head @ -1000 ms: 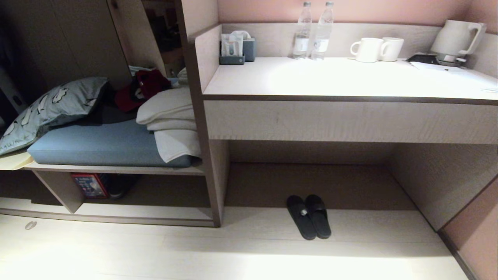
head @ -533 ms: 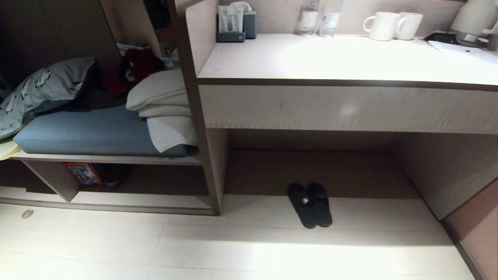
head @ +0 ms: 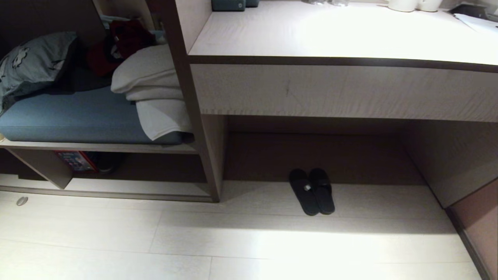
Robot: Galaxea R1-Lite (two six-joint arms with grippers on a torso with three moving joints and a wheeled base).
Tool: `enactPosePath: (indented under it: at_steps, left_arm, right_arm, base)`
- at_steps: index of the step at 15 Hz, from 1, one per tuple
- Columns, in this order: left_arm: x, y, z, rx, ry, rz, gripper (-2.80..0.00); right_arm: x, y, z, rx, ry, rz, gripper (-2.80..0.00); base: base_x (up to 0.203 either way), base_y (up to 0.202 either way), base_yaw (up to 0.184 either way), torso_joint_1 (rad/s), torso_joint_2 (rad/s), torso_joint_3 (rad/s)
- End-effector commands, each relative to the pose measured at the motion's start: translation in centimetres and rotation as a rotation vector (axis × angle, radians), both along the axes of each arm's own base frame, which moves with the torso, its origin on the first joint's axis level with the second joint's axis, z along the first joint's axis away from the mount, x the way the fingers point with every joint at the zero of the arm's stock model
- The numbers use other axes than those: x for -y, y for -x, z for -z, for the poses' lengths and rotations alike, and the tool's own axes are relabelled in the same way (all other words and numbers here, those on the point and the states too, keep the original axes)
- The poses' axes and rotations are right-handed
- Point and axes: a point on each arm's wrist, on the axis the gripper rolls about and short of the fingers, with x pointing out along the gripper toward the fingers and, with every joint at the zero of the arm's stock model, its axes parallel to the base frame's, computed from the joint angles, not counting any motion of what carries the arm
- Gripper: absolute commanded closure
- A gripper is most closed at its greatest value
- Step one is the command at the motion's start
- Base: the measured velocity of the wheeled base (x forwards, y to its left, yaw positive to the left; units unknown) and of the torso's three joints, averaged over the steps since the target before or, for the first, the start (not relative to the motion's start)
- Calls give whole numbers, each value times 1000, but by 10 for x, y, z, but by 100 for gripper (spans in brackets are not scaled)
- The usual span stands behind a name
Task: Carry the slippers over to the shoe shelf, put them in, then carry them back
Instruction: Pick up the slippers on the floor
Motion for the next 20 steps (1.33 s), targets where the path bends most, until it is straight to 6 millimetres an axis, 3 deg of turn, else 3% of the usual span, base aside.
enactPosePath:
  at_steps: [1, 20]
  left_arm:
    - [0, 0, 0, -1, 0, 0, 0]
    - [0, 0, 0, -1, 0, 0, 0]
  right_arm:
    - [0, 0, 0, 0, 0, 0, 0]
    - [0, 0, 0, 0, 0, 0, 0]
  base:
    - [0, 0, 0, 7, -2, -198]
    - [0, 0, 0, 2, 4, -197]
